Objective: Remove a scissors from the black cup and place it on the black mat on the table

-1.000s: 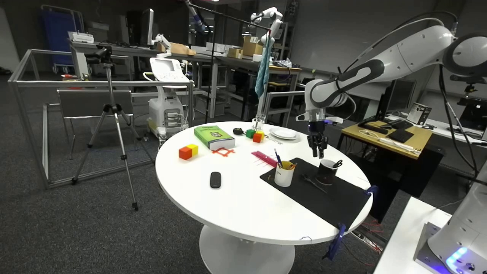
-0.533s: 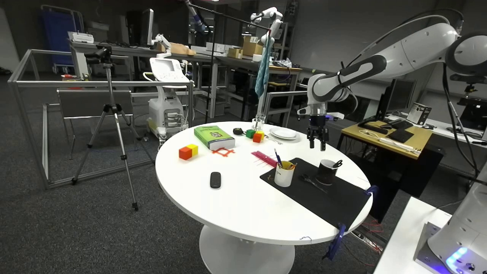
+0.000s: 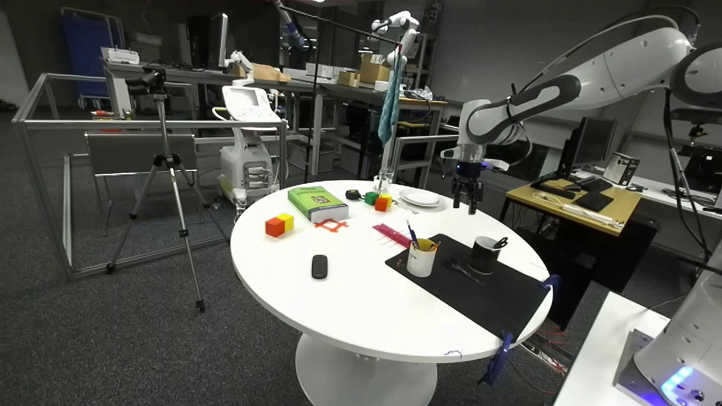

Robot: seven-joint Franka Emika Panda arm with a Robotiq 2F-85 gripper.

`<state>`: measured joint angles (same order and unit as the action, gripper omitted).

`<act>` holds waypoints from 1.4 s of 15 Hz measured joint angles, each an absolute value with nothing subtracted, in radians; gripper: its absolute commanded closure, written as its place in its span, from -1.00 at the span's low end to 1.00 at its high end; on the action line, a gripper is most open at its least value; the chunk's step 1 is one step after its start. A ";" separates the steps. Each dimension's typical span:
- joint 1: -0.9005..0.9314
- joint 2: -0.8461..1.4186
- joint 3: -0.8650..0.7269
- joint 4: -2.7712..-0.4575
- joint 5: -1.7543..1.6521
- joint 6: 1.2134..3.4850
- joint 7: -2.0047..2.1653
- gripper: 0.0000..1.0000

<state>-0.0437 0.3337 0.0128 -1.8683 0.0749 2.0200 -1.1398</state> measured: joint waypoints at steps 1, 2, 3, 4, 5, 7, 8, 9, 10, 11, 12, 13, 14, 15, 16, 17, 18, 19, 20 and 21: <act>-0.044 0.321 0.013 -1.875 0.075 2.045 -1.140 -1.00; -0.046 0.307 0.013 -1.883 0.075 2.072 -1.135 -1.00; -0.047 0.290 0.012 -1.896 0.075 2.102 -1.121 -1.00; -0.048 0.272 0.012 -1.911 0.075 2.132 -1.098 -1.00; -0.050 0.253 0.011 -1.928 0.075 2.163 -1.071 -1.00; -0.051 0.213 0.008 -1.969 0.071 2.225 -1.008 -1.00; -0.051 0.194 0.005 -1.989 0.065 2.251 -0.975 -1.00; -0.051 0.175 0.003 -2.009 0.054 2.275 -0.941 -1.00; -0.051 0.157 0.000 -2.029 0.038 2.294 -0.905 -1.00; -0.051 0.139 -0.003 -2.046 0.021 2.306 -0.874 -1.00; -0.051 0.123 -0.007 -2.061 -0.003 2.313 -0.838 -1.00; -0.051 0.108 -0.010 -2.075 -0.031 2.313 -0.799 -1.00; -0.051 0.093 -0.012 -2.087 -0.057 2.313 -0.761 -1.00; -0.051 0.081 -0.014 -2.098 -0.082 2.313 -0.722 -1.00; -0.051 0.069 -0.016 -2.108 -0.105 2.312 -0.686 -1.00; -0.051 0.060 -0.016 -2.117 -0.125 2.312 -0.654 -1.00; -0.051 0.052 -0.016 -2.126 -0.142 2.311 -0.625 -1.00; -0.051 0.046 -0.016 -2.132 -0.155 2.310 -0.600 -1.00; -0.051 0.040 -0.016 -2.138 -0.163 2.307 -0.577 -1.00; -0.050 0.036 -0.016 -2.142 -0.167 2.300 -0.556 -1.00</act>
